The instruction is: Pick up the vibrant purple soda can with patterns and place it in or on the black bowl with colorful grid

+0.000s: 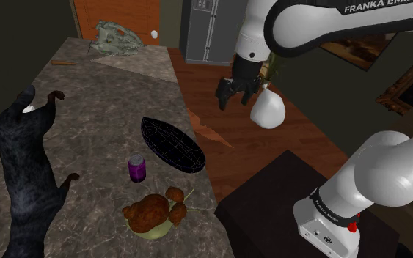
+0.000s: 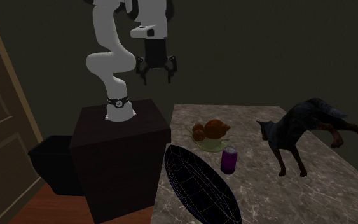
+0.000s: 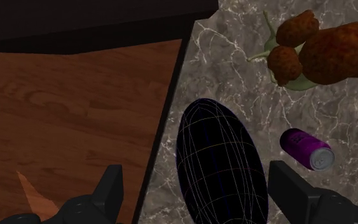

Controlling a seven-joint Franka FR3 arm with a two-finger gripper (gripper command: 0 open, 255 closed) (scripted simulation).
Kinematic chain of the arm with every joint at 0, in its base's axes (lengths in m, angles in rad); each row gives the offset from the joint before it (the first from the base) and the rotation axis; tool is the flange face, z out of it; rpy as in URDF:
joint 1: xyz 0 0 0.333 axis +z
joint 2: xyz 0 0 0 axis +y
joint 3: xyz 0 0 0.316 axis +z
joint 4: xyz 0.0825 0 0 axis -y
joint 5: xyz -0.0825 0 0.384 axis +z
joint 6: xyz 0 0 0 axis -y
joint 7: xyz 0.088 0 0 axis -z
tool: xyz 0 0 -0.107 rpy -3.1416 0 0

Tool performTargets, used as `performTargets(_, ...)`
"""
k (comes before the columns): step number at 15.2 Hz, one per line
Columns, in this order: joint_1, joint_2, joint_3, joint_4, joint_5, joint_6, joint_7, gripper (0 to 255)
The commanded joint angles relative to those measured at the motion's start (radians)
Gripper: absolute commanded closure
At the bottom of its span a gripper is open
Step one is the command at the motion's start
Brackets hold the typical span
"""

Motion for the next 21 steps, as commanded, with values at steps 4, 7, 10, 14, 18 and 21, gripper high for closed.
performTargets(4,0.008,0.163,0.078,0.035,-0.017,0.133,0.106,0)
performTargets(7,0.011,0.273,0.118,0.074,-0.052,0.202,0.179,0)
performTargets(10,0.017,0.389,0.151,0.126,-0.105,0.261,0.260,0)
performTargets(14,0.043,0.551,0.170,0.215,-0.200,0.319,0.376,0)
performTargets(18,0.093,0.714,0.159,0.326,-0.297,0.352,0.485,0)
performTargets(21,0.142,0.834,0.138,0.424,-0.358,0.363,0.551,0)
